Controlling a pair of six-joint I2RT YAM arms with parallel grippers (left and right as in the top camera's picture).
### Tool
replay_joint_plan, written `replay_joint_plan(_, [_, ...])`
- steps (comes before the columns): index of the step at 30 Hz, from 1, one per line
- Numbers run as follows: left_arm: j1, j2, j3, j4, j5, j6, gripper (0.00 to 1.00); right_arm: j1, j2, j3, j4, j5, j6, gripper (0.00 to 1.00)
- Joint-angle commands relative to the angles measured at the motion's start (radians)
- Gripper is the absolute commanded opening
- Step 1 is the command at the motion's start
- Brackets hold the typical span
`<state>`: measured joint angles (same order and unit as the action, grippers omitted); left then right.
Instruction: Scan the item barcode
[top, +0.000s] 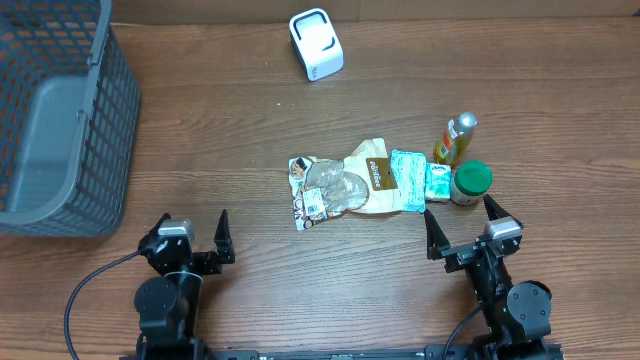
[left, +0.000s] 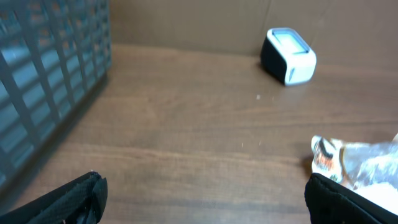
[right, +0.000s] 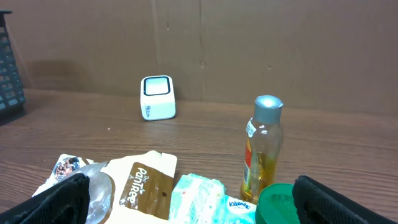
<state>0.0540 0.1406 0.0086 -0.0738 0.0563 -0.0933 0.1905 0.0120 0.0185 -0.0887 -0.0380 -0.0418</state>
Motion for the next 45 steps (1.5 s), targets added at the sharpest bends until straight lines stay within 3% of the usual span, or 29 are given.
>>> replay_joint_plan(1, [-0.002,-0.062,-0.004,-0.003,0.013,0.033,1.00,-0.003,-0.009,-0.010,0.007,-0.001,-0.005,1.00])
replay_joint_plan(10, [-0.002,-0.138,-0.004,-0.003,0.014,0.035,1.00,-0.003,-0.009,-0.010,0.007,-0.001,-0.005,1.00])
replay_joint_plan(45, [-0.002,-0.136,-0.004,0.000,0.011,0.034,1.00,-0.003,-0.009,-0.010,0.007,-0.001,-0.005,1.00])
